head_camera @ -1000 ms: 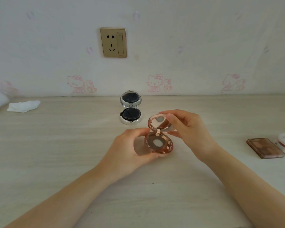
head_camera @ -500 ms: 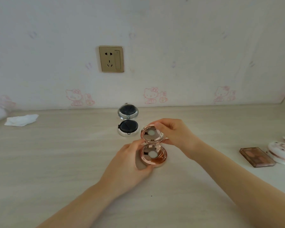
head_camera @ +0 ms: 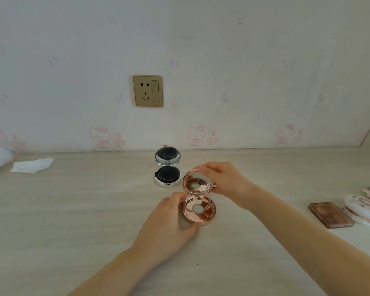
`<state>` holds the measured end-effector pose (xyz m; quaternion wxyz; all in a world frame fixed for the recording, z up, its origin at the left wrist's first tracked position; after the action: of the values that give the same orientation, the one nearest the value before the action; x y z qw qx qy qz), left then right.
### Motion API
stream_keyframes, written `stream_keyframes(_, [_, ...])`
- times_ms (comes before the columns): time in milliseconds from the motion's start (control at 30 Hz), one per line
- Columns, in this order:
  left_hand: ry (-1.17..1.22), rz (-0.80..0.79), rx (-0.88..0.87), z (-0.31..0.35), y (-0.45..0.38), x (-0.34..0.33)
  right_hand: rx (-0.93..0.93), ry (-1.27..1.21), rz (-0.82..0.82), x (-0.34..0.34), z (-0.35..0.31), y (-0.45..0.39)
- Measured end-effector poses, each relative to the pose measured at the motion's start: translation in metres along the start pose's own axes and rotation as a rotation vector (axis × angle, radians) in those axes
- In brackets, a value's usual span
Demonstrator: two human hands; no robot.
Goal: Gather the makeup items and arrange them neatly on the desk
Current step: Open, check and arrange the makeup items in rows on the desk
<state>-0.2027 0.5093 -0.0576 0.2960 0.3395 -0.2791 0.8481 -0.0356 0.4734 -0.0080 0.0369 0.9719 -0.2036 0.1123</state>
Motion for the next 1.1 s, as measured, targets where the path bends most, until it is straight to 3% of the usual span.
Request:
stream_keyframes(233, [-0.006, -0.005, 0.003, -0.003, 0.000, -0.001, 0.011, 0.005, 0.002, 0.001, 0.002, 0.000])
stream_keyframes(467, [-0.001, 0.011, -0.019, -0.004, 0.000, 0.000, 0.127, 0.294, 0.171, 0.014, 0.018, 0.030])
stream_keyframes(733, [-0.044, 0.010, -0.063, -0.002, 0.001, -0.003, 0.340, 0.660, -0.031, 0.002, 0.032, 0.083])
stream_keyframes(1100, [-0.418, -0.001, -0.206, 0.018, -0.004, -0.003, 0.473, 0.833, 0.024, 0.000, 0.045, 0.066])
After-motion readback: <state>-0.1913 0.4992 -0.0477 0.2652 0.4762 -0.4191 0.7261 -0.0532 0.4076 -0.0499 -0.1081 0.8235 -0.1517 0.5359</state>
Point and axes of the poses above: each hand's wrist, its own y-axis away from the middle knuckle, its own x-axis out of the back of the hand, z = x × y, the point moved 3 cm from there along -y, towards the middle knuckle, and after that the axes turned 2 degrees about x, right-handed, at the moved point
